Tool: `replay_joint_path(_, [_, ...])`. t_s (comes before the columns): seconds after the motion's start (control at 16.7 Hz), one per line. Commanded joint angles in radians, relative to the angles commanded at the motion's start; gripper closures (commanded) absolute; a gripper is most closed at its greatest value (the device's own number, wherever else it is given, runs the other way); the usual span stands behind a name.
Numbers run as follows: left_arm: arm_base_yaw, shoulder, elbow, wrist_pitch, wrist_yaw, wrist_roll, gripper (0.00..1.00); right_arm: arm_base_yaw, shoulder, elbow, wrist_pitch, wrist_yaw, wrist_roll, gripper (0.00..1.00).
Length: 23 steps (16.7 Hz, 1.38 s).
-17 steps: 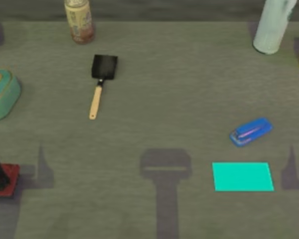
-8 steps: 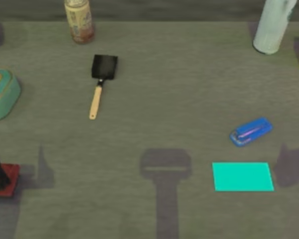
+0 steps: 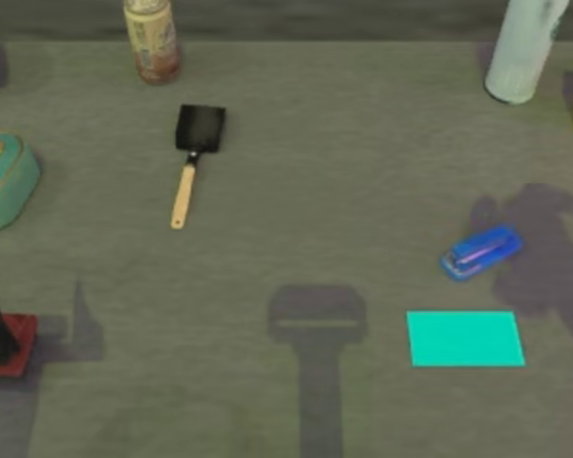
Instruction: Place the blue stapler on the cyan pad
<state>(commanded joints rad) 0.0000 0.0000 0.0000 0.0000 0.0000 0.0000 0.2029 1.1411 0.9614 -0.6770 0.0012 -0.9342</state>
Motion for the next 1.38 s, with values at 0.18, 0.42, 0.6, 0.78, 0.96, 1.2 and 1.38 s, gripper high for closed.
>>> replay_joint_path(0.18, [0.000, 0.000, 0.000, 0.000, 0.000, 0.000, 0.00, 0.054, 0.322, 0.247, -0.183, 0.000, -0.246, 0.00])
replay_joint_path(0.42, [0.000, 0.000, 0.000, 0.000, 0.000, 0.000, 0.00, 0.113, 0.660, 0.528, -0.385, 0.000, -0.520, 0.00])
replay_joint_path(0.6, [0.000, 0.000, 0.000, 0.000, 0.000, 0.000, 0.00, 0.146, 0.838, 0.693, -0.491, 0.000, -0.674, 0.00])
replay_joint_path(0.78, [0.000, 0.000, 0.000, 0.000, 0.000, 0.000, 0.00, 0.164, 0.944, 0.793, -0.551, 0.000, -0.764, 0.00])
replay_joint_path(0.96, [0.000, 0.000, 0.000, 0.000, 0.000, 0.000, 0.00, 0.168, 0.964, 0.812, -0.563, 0.000, -0.781, 0.00])
replay_joint_path(1.2, [0.000, 0.000, 0.000, 0.000, 0.000, 0.000, 0.00, 0.163, 0.963, 0.806, -0.557, 0.000, -0.780, 0.00])
replay_joint_path(1.38, [0.000, 0.000, 0.000, 0.000, 0.000, 0.000, 0.00, 0.167, 0.983, 0.752, -0.487, 0.001, -0.779, 0.00])
